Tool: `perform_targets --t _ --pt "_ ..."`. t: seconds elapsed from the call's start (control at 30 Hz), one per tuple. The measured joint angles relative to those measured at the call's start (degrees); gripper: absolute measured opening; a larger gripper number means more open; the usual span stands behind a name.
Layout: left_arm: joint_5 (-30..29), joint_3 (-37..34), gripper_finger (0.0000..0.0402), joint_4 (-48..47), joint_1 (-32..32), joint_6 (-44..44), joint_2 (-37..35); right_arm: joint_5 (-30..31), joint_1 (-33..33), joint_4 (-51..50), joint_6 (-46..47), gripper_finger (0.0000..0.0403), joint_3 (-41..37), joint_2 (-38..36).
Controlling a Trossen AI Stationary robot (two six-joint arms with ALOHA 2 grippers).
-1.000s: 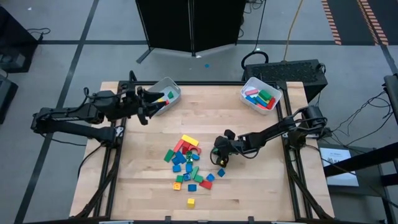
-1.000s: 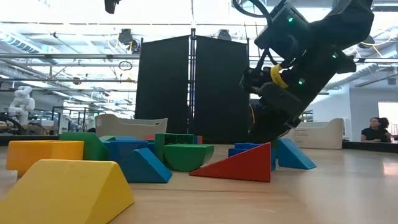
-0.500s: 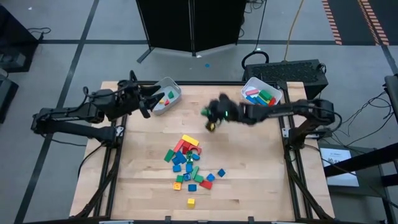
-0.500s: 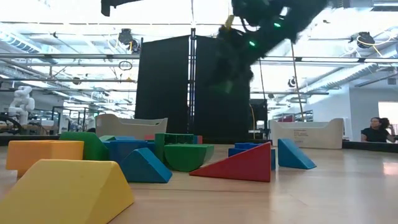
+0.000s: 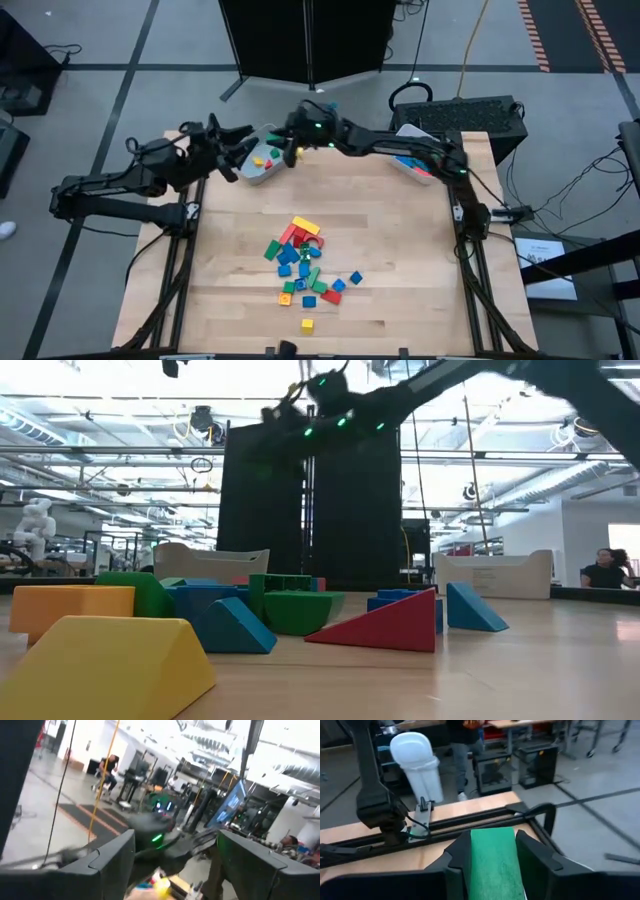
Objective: Sort blocks by size
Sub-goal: Put the triangular green block into the gray bin
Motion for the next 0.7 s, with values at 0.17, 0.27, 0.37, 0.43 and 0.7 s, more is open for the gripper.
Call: perform_targets --t 0.17,0.27,0.37,0.43,0.7 --pt "-0.31 0.0 0.0281 2.62 0.0 1.19 -0.57 -2.03 -0.67 -6.37 1.84 0.0104 14.18 10.38" --pt "-0.31 0.0 0.0281 2.12 0.0 1.6 -0.68 -1.89 -1.06 -10.27 1.99 0.0104 20.77 15.94" --pt "-0.33 0.0 0.0281 0.72 0.0 1.58 -0.65 -1.52 -1.46 -13.0 3.82 0.0108 25.56 20.82" --pt "-0.33 0.0 0.0281 0.59 -0.02 1.23 -0.63 -1.58 -1.73 -13.47 7.11 0.0146 27.32 22.76" --pt "0.47 0.0 0.0281 0.63 -0.11 1.1 -0.68 -3.03 -2.84 -14.75 13.89 0.0296 28.1 23.05"
